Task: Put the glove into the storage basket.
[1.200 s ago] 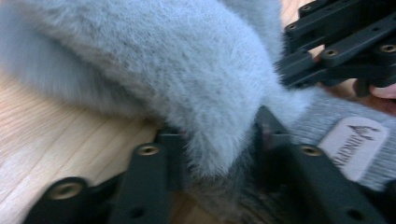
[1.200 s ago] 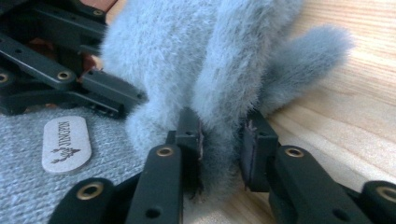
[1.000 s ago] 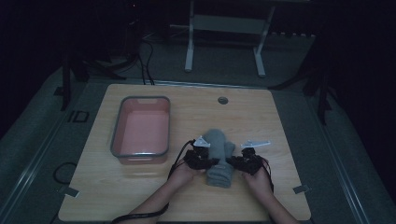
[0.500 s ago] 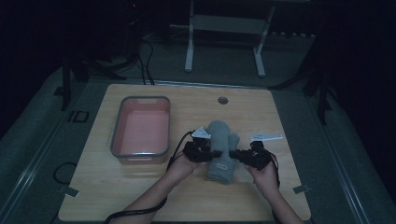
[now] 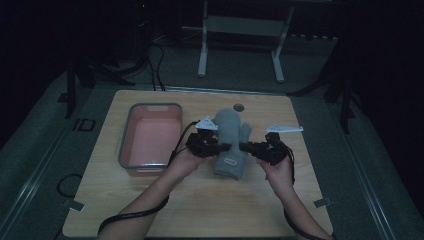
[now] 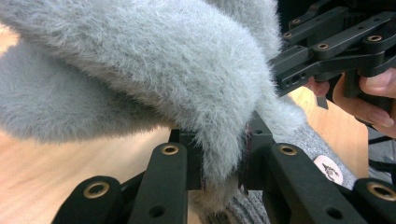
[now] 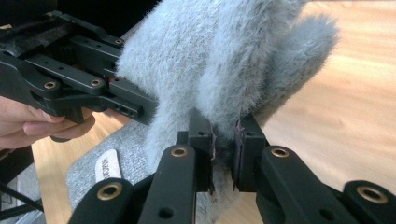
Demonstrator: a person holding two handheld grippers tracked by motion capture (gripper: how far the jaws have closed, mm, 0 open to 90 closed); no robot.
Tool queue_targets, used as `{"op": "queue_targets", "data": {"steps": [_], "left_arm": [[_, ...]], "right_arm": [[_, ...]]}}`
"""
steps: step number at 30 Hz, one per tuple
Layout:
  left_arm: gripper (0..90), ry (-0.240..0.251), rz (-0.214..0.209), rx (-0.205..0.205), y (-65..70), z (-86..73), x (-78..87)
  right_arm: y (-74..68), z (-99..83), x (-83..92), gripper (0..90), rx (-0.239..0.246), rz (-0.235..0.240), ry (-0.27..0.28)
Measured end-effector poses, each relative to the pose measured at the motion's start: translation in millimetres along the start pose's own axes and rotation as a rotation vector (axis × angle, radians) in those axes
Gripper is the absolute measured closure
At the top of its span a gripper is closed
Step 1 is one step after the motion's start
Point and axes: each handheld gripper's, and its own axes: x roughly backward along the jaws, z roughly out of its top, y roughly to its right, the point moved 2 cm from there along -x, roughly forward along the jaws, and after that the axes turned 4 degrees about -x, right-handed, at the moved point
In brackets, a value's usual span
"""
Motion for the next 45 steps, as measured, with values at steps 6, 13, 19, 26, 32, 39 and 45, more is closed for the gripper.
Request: {"op": "queue_targets", "data": {"steps": [6,13,19,26,32,39,45], "left_arm": [[76.3,0.007,0.04,-0.007,-12.7,5.2,23.0],[76.3,0.021,0.086,0.011,-33.2,3.3,52.5],[76.3,0.03,0.121,0.033,-51.1,-5.3,76.8],[76.3,0.032,0.191,0.051,-74.2,-15.8,114.9],[76.3,0.024,0.248,0.08,-92.1,-28.4,148.5],[76.3,0.021,0.277,0.152,-111.5,-58.2,160.2],[76.2,-0.053,0.274,0.214,-126.6,-83.6,140.6]], "right_arm": [[-13.3,20.9,-14.6,80.9,0.015,0.025,0.005],[-31.3,44.8,-42.1,80.9,0.037,0.057,-0.001],[-46.8,58.4,-69.2,81.0,0.05,0.084,-0.017],[-73.3,78.7,-105.8,81.1,0.089,0.107,-0.043],[-98.1,91.9,-141.9,81.1,0.104,0.143,-0.064],[-113.0,91.4,-180.0,81.1,0.127,0.152,-0.105],[-102.5,71.8,-208.7,81.1,0.106,0.116,-0.168]]}}
